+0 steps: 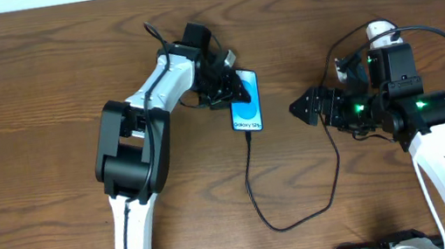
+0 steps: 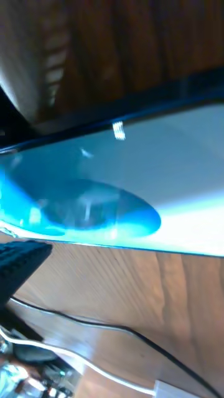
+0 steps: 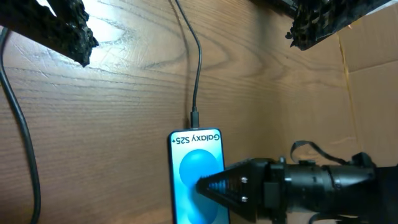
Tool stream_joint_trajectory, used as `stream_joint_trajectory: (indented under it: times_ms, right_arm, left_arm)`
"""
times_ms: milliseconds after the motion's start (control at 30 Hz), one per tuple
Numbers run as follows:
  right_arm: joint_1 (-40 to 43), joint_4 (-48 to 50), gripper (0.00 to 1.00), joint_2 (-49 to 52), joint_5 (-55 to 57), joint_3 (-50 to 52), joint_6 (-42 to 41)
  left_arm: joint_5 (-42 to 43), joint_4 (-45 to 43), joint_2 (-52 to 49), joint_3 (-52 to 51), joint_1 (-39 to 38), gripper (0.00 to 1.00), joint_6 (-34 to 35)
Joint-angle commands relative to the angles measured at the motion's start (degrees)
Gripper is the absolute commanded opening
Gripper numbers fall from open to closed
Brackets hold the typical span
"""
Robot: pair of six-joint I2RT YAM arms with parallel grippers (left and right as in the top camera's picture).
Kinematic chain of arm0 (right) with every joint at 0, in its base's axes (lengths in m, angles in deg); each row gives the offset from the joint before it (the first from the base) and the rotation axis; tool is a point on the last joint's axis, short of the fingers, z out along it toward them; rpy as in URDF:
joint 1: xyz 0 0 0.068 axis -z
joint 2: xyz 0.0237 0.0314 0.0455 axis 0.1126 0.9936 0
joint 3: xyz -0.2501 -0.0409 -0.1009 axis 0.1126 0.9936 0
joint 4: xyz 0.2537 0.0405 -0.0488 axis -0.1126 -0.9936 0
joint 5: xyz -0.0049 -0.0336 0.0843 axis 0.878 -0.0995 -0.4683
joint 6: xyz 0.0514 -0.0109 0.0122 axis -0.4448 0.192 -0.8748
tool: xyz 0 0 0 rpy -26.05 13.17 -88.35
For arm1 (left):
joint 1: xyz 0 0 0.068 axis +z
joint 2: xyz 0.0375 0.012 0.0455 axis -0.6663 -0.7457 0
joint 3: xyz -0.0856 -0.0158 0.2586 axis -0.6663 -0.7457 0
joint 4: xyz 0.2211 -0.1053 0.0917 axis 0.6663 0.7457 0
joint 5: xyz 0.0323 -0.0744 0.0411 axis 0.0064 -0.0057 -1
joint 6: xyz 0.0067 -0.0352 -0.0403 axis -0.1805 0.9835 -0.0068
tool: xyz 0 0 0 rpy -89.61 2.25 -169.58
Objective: Plug charger to phone and switch on socket
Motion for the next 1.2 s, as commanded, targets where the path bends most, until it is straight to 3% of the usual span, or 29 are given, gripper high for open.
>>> stream_joint_trajectory:
  times_ms: [0,167,267,433,733,967,1167]
  right_arm:
    - [0.1,-1.5,0.99,0.3,2.5,0.4,0.6]
    - [0.1,-2.9,0.99,0.3,4.3,0.4,0.6]
    - [0.1,-3.7,0.99,0.3,6.2,0.4,0.6]
    - [0.1,-5.7,0.99,0.3,8.7,0.4,0.6]
    - [0.2,-7.7,0.99,0.7,13.3,-2.9,0.6]
    - [2.3,-21.3,0.99,12.3,23.7,-21.1,2.2]
    - [7.8,-28.3,0.99,25.7,29.9,-38.2,3.8]
  left_arm:
    - [-7.8,1.9,0.0,-0.4,-0.1,0.49,-0.8]
    - [-11.1,3.4,0.0,-0.4,-0.1,0.52,-0.9]
    - [-12.8,4.1,0.0,-0.4,-0.1,0.64,-0.9]
    - [-17.9,6.2,0.0,-0.4,0.0,0.70,-0.8]
    - [-35.1,9.5,10.0,1.2,0.0,0.89,-0.8]
    - [-45.2,8.0,26.2,1.2,0.0,0.90,-0.9]
    - [-45.7,7.8,33.2,1.2,0.0,0.91,-0.9]
